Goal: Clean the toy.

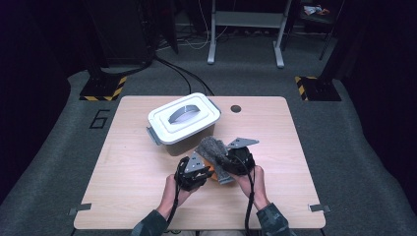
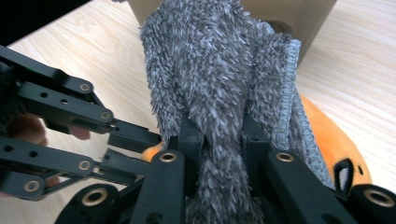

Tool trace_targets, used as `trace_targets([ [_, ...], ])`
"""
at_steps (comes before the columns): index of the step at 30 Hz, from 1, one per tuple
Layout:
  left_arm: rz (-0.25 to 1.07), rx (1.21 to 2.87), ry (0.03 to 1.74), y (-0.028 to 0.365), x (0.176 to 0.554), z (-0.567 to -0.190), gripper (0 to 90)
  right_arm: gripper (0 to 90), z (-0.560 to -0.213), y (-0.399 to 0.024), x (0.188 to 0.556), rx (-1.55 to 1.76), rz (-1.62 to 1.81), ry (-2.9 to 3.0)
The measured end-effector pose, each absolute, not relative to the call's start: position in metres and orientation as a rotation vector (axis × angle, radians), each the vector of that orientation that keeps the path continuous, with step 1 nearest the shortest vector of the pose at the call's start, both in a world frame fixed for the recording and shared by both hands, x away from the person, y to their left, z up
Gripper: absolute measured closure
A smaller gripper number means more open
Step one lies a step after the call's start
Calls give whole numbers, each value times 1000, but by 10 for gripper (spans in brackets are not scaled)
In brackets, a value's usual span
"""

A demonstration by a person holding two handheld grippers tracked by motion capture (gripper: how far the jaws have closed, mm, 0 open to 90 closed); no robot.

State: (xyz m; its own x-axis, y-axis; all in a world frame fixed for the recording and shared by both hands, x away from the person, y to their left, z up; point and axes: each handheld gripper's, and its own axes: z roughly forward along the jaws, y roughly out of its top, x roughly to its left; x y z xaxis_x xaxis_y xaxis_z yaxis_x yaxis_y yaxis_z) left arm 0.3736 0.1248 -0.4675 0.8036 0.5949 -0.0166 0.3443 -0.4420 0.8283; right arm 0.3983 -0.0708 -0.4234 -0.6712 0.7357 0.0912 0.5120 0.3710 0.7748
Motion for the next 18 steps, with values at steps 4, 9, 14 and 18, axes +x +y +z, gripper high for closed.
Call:
trace_targets([
  [4,344,2067,705,125,372,-468,795,754,-423,-69,396,1089,1163,2361],
  [9,345,2060,714,124,371,-469,796,755,-422,-72,395,1088,1156,2348],
  [14,343,2065,715,124,371,-469,795,755,-421,-81,395,1112,1145,2332],
  [18,340,2054,722,124,371,-469,794,754,-422,-92,396,1143,1139,2312],
])
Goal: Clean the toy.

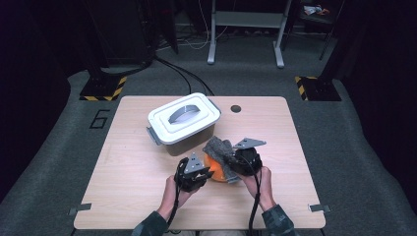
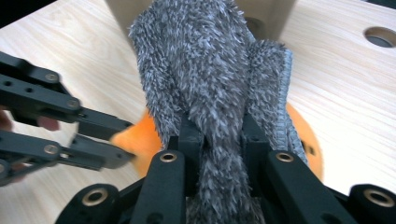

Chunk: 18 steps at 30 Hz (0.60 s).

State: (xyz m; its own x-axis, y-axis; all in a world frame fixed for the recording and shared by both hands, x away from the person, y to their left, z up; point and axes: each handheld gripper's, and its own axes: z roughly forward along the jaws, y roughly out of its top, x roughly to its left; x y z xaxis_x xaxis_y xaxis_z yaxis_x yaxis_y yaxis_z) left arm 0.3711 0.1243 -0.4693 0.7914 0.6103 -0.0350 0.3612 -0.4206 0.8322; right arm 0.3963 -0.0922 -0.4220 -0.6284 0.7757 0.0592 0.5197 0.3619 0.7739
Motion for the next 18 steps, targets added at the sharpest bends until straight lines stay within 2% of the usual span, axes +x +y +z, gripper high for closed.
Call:
trace_targets([
  [18,328,2060,731,127,371,-471,794,753,-444,-142,404,1343,1110,2214],
])
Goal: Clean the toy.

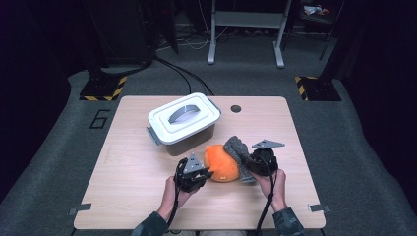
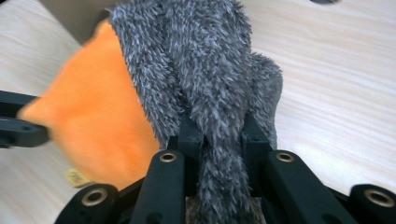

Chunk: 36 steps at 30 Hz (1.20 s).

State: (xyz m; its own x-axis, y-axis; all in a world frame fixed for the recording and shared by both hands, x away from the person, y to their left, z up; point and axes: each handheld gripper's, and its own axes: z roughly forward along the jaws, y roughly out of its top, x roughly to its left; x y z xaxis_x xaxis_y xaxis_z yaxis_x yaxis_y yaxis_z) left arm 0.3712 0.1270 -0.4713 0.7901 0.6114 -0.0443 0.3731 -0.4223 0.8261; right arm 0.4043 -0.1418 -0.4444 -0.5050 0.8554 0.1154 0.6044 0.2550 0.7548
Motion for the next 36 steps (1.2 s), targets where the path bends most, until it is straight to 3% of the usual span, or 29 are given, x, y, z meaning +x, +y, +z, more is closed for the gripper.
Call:
trace_targets([
  [17,330,2051,736,128,372,-472,794,752,-493,-166,416,1525,997,2212],
  [26,334,2055,724,127,372,-472,793,752,-434,-171,401,1428,1109,2124],
  [31,348,2047,727,126,371,-472,793,752,-400,-136,394,1285,1181,2185],
  [36,352,2046,723,125,371,-472,793,751,-394,-100,397,1197,1183,2257],
])
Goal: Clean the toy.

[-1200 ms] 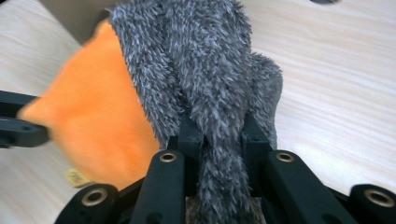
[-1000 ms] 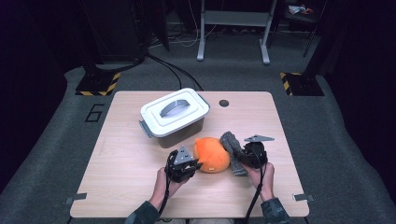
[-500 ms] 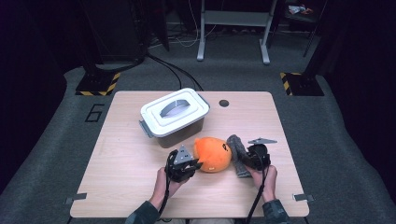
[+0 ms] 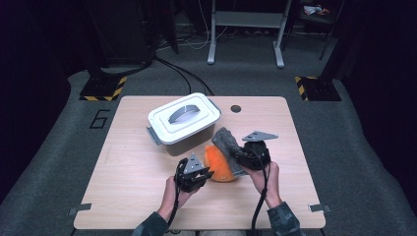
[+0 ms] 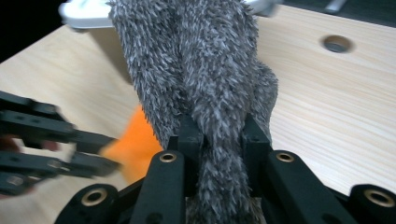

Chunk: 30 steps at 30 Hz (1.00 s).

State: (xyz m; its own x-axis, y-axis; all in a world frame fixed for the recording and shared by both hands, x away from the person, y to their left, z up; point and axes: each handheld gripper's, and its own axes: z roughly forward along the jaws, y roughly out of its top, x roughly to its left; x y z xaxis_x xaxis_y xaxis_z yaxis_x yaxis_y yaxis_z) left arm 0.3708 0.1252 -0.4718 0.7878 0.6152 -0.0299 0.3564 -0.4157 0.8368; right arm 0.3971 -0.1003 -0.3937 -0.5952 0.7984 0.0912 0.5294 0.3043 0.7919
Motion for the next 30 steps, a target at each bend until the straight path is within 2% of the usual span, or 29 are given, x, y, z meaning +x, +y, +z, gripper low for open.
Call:
trace_targets([
  [7,347,2048,716,125,370,-471,793,751,-401,-71,401,1140,1188,2332],
  [14,347,2064,699,122,369,-472,793,752,-417,-63,404,1139,1140,2369],
  [23,340,2045,713,122,369,-473,795,752,-415,-65,402,1127,1071,2332],
  [30,330,2038,715,123,370,-473,795,752,-416,-87,406,1181,1067,2306],
])
